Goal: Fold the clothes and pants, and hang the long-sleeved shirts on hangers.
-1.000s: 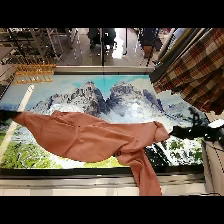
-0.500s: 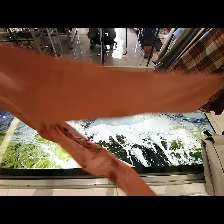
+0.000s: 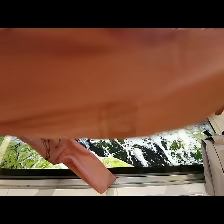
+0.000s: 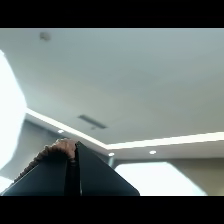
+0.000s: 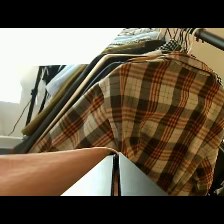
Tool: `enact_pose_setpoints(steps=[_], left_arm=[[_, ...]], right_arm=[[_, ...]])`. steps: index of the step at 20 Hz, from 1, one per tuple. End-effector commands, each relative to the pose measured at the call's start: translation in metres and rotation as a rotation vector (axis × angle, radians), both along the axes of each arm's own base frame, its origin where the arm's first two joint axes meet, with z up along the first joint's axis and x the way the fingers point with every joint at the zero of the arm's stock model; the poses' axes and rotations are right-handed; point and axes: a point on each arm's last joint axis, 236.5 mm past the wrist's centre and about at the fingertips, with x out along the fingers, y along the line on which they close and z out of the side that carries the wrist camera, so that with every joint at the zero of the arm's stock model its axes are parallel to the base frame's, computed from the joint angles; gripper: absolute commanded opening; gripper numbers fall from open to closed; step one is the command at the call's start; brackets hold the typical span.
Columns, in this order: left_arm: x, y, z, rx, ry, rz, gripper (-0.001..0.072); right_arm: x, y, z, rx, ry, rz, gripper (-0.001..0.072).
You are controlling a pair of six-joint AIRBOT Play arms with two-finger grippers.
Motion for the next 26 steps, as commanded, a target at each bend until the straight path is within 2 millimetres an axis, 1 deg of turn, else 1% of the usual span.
enact_pose_setpoints(steps=[1,2,4,6,7,8,9,11,13,14,15,17,19,20,22,24,25,26], left_arm=[[0.056,0.026,-0.083,0.025,0.434,0.150,0.0009],[0.078,0.030,-0.120,0.042,0.587,0.164,0.0009],[0.112,0.035,-0.179,0.055,0.791,0.167,0.0009],[0.141,0.034,-0.233,0.044,0.920,0.113,0.0009],[0.154,0.033,-0.258,0.024,0.961,0.076,0.0009],[0.165,0.035,-0.279,0.005,0.985,0.051,0.0009],[0.174,0.040,-0.299,-0.023,1.007,0.036,0.0009],[0.188,0.056,-0.338,-0.084,1.053,0.020,0.0009],[0.203,0.065,-0.373,-0.106,1.105,-0.014,0.0010],[0.215,0.070,-0.389,-0.127,1.123,-0.027,0.0009],[0.228,0.078,-0.404,-0.153,1.131,-0.023,0.0009],[0.262,0.099,-0.438,-0.218,1.128,0.032,0.0009],[0.301,0.123,-0.475,-0.314,1.093,0.120,0.0009],[0.320,0.132,-0.494,-0.363,1.070,0.164,0.0009],[0.355,0.138,-0.528,-0.411,1.059,0.202,0.0009],[0.387,0.134,-0.555,-0.408,1.073,0.180,0.0009],[0.399,0.134,-0.566,-0.405,1.079,0.171,0.0011],[0.407,0.135,-0.572,-0.401,1.081,0.164,0.0073]], right_arm=[[0.021,0.009,-0.054,0.100,0.154,0.075,0.0013],[0.031,0.015,-0.087,0.162,0.243,0.121,0.0013],[0.047,0.019,-0.154,0.276,0.409,0.168,0.0013],[0.056,0.015,-0.212,0.358,0.533,0.169,0.0013],[0.058,0.013,-0.240,0.395,0.590,0.166,0.0013],[0.059,0.013,-0.263,0.427,0.635,0.164,0.0013],[0.060,0.011,-0.285,0.454,0.672,0.159,0.0013],[0.063,0.009,-0.318,0.494,0.714,0.147,0.0013],[0.071,0.006,-0.340,0.509,0.711,0.135,0.0013],[0.081,0.005,-0.347,0.504,0.689,0.134,0.0013],[0.095,0.006,-0.355,0.496,0.666,0.140,0.0013],[0.135,0.009,-0.376,0.494,0.627,0.140,0.0013],[0.189,0.010,-0.402,0.505,0.552,0.126,0.0013],[0.218,0.008,-0.419,0.519,0.505,0.112,0.0013],[0.269,0.005,-0.457,0.547,0.447,0.088,0.0013],[0.311,0.009,-0.498,0.578,0.461,0.089,0.0013],[0.328,0.014,-0.514,0.582,0.479,0.100,0.0015],[0.343,0.019,-0.526,0.589,0.492,0.111,0.0017]])
